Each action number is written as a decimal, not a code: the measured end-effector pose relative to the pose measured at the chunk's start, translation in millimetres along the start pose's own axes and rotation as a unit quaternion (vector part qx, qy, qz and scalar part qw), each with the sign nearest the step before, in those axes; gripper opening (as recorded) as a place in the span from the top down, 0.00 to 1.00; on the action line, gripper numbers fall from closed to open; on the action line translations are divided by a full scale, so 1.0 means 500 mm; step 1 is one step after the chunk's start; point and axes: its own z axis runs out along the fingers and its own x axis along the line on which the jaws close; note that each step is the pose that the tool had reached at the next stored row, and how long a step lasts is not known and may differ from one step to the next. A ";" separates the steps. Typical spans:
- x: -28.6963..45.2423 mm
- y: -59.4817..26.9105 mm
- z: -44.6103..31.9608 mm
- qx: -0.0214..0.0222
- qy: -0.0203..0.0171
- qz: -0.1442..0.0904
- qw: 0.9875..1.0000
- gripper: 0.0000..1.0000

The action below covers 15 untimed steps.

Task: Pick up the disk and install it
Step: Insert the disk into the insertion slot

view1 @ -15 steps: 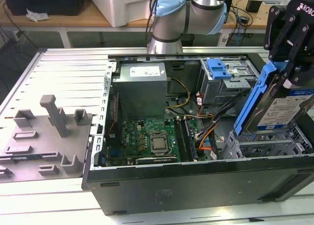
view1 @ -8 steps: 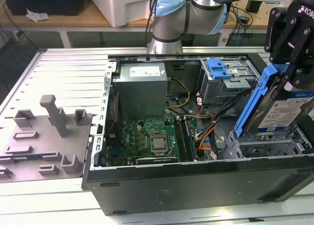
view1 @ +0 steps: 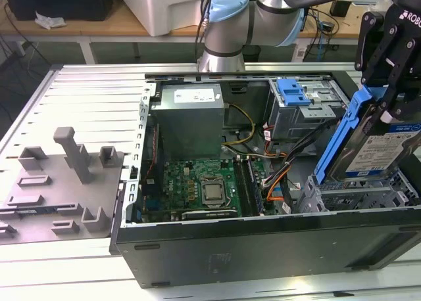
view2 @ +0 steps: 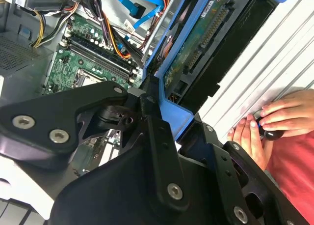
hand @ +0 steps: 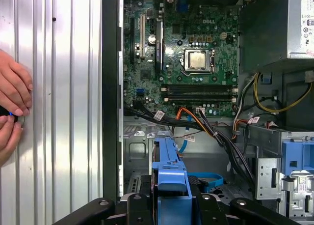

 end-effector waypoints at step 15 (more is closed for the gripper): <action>0.001 -0.003 0.006 0.000 -0.002 0.004 1.000 0.63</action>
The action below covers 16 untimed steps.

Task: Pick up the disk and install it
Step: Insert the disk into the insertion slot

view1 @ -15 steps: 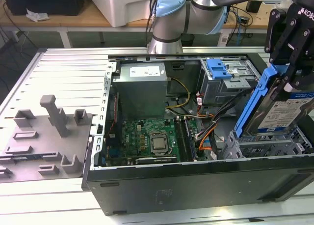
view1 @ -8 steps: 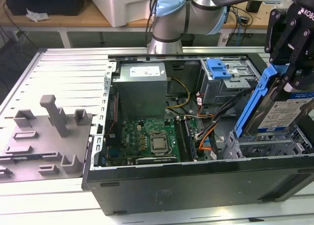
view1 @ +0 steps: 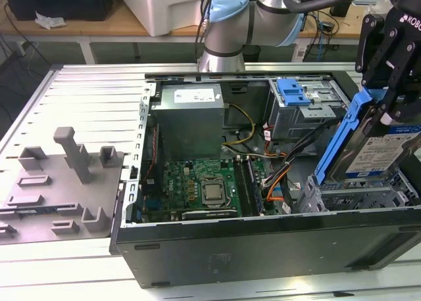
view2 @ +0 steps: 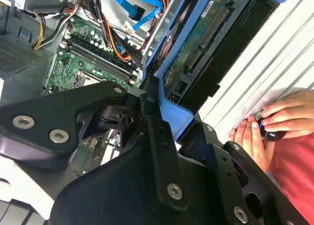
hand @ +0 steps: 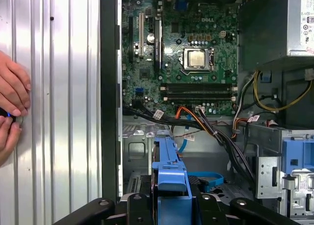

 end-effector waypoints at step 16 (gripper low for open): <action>0.000 0.000 0.007 0.000 0.000 0.007 1.000 0.63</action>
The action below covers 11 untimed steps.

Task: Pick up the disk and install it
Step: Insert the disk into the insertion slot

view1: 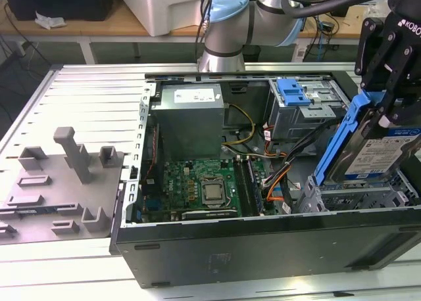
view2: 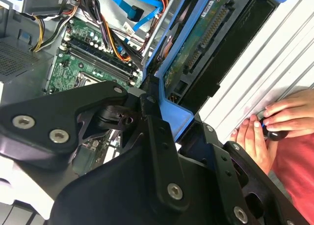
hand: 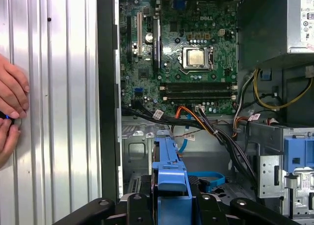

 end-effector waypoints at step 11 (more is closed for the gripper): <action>0.000 0.000 0.002 0.000 -0.003 0.000 1.000 0.63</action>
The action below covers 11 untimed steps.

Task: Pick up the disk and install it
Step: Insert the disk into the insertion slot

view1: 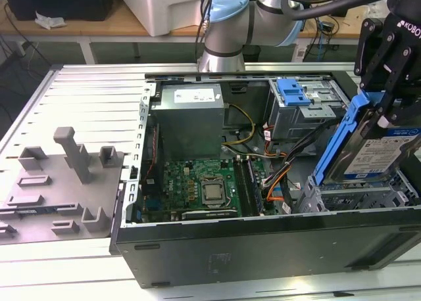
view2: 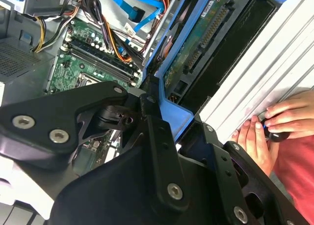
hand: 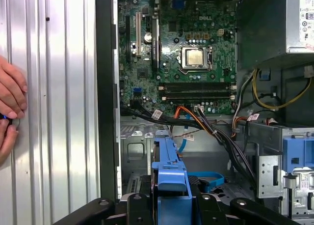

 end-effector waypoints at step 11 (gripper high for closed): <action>0.000 -0.001 0.003 0.000 0.000 0.000 1.000 0.63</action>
